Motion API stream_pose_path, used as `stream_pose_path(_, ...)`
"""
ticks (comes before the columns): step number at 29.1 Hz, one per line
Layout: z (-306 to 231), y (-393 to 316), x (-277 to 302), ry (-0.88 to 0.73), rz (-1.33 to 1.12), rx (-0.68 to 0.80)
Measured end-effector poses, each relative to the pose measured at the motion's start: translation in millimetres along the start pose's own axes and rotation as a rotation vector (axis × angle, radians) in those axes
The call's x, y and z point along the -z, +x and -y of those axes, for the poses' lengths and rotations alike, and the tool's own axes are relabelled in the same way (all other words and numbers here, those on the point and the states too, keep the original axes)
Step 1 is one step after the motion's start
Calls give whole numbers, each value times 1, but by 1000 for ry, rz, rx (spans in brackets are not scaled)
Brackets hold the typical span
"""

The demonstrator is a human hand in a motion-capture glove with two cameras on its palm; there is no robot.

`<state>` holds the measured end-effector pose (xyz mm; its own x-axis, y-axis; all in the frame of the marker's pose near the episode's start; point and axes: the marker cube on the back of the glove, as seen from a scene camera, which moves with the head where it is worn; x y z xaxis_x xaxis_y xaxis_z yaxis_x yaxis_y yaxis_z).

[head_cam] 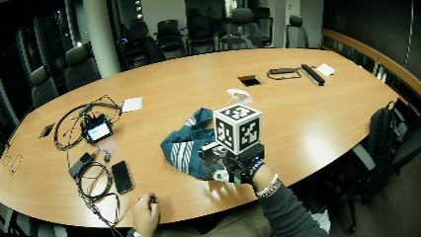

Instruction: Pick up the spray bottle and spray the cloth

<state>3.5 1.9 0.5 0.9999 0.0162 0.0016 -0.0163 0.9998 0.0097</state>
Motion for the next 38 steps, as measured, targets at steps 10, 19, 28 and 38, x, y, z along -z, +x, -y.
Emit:
stream_pose_path(10, -5, 5, -11, -25, 29, -18)
stream_pose_path(19, -1, 17, 1, -6, 29, -47)
stream_pose_path(28, -2, 55, 14, 34, 12, -236)
stream_pose_path(38, -4, 92, 39, 300, -61, -554)
